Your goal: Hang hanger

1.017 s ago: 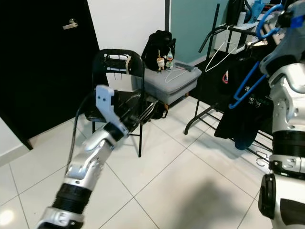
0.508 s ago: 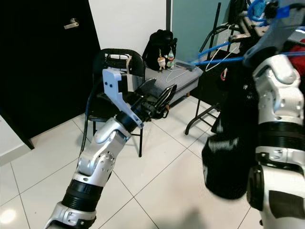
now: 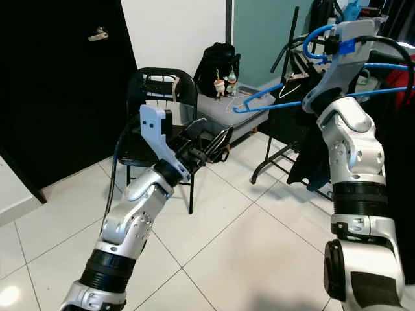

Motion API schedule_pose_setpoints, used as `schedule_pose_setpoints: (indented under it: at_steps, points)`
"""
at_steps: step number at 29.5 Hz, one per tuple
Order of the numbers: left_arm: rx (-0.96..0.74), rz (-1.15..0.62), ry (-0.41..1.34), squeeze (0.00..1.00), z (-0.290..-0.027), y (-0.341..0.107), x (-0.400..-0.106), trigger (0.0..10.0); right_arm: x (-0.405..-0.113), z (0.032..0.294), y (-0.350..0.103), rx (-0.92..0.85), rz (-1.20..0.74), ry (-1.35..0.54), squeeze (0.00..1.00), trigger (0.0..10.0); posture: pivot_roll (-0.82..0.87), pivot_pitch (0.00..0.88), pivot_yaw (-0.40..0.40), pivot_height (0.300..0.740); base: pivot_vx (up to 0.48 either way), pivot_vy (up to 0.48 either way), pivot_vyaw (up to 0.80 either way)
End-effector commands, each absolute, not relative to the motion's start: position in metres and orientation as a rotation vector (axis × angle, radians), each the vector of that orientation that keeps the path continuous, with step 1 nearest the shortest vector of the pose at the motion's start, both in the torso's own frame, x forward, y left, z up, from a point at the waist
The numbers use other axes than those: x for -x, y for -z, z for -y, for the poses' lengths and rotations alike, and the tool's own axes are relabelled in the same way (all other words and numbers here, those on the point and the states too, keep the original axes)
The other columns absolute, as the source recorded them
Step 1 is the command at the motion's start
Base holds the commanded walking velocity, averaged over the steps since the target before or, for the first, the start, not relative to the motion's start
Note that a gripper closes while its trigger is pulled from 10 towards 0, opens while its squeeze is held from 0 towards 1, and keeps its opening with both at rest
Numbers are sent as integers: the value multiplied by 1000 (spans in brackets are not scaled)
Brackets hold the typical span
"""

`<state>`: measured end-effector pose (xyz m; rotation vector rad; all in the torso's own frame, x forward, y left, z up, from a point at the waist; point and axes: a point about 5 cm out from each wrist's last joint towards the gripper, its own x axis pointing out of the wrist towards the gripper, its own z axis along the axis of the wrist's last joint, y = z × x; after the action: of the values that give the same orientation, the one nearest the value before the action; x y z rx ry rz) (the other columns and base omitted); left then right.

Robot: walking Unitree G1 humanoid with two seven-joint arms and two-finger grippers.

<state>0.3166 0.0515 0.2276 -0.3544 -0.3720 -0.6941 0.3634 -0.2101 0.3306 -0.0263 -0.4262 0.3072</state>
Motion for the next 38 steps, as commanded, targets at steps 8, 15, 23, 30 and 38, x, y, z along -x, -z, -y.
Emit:
schedule_pose_setpoints:
  at_steps: [8, 15, 23, 30, 38]
  points:
    - [344, 353, 721, 0, -47, -224, -314, 10000, -353, 193, -331, 29, 449, -402, 0, 10000, -137, 0, -1, 740, 0, 0, 0]
    - [348, 353, 728, 0, -46, -224, -314, 10000, -352, 191, -330, 28, 448, -416, 0, 10000, -142, 0, 1, 740, 0, 0, 0]
    - [336, 369, 753, 0, -46, -229, -314, 10000, -341, 187, -329, 7, 459, -489, 0, 10000, -147, 0, 12, 740, 0, 0, 0]
    - [319, 409, 716, 0, -65, -241, -321, 10000, -317, 187, -325, -37, 473, -715, 0, 10000, -138, 0, 9, 740, 0, 0, 0]
    - [315, 478, 698, 0, -91, -263, -326, 10000, -295, 220, -311, 4, 401, -855, 0, 10000, -144, 0, 13, 740, 0, 0, 0]
